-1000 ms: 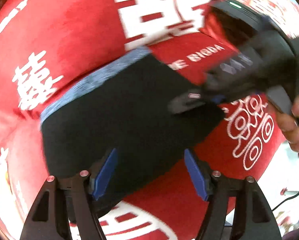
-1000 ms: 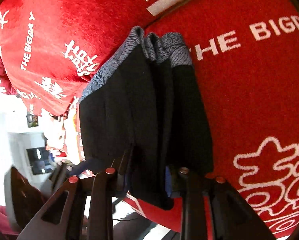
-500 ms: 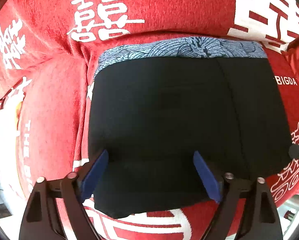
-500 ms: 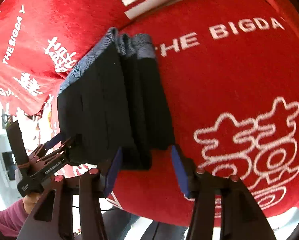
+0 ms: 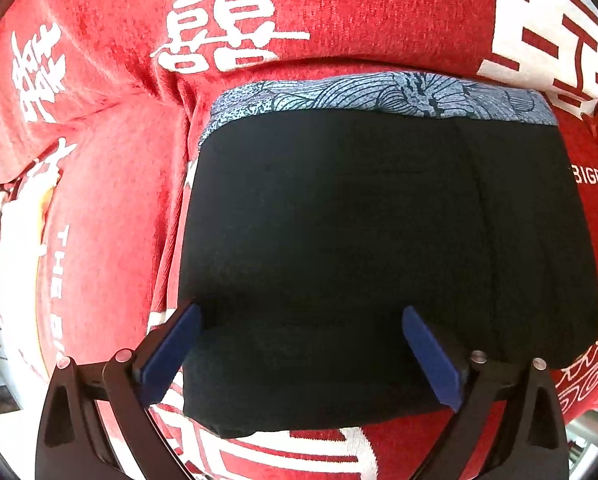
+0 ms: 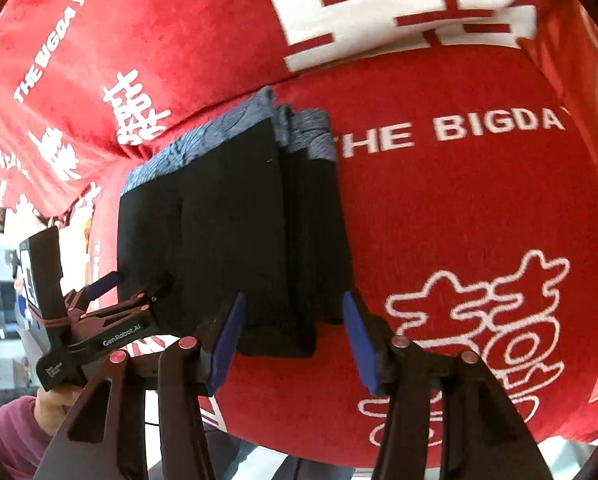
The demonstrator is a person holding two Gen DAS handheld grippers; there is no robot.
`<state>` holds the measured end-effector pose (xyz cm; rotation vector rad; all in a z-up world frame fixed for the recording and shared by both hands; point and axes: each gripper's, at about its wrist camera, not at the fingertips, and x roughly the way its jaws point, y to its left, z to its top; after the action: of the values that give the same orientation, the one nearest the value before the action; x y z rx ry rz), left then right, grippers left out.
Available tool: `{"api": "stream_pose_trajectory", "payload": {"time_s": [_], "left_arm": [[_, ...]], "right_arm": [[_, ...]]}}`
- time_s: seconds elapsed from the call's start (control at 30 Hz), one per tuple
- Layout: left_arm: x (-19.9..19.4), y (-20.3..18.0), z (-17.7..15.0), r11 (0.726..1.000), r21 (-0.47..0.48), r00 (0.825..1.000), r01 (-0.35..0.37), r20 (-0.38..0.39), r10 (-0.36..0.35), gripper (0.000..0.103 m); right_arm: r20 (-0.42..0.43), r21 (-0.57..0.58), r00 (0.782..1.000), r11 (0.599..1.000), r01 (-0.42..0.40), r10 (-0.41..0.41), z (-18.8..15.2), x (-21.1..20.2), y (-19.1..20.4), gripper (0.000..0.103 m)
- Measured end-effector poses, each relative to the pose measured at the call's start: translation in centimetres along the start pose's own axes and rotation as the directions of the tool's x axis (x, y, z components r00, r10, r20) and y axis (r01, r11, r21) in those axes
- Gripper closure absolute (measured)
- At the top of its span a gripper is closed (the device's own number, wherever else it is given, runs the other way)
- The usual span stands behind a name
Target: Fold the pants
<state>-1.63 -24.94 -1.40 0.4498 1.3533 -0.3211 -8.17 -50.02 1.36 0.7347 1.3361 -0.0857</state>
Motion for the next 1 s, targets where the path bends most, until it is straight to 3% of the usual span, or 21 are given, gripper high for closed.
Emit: {"api": "stream_pose_trajectory", "payload": {"time_s": [0.17,0.3,0.7,1.0], "left_arm": [[0.1,0.0,0.0,1.0,0.004,1.0,-0.007,-0.001,0.007,0.002],[0.1,-0.1,-0.1,1.0,0.0,1.0,-0.009,0.008,0.009,0.002],[0.0,0.1,-0.1,1.0,-0.017,1.0,-0.007,-0.004,0.007,0.002],[0.3,-0.2,0.0,1.0,0.002,1.0,-0.012,-0.005,0.012,0.001]], "right_arm": [[-0.071,-0.025,0.997,0.999,0.028,-0.03,-0.4,2.7,0.6,0.048],[-0.064,-0.025,0.997,0.999,0.031,-0.033,-0.4,2.9,0.3,0.039],[-0.082,-0.012,0.997,1.0,0.017,-0.018,-0.5,3.1,-0.2,0.037],[-0.084,0.014,0.996,1.0,0.013,-0.011,-1.1,3.3,-1.0,0.028]]}}
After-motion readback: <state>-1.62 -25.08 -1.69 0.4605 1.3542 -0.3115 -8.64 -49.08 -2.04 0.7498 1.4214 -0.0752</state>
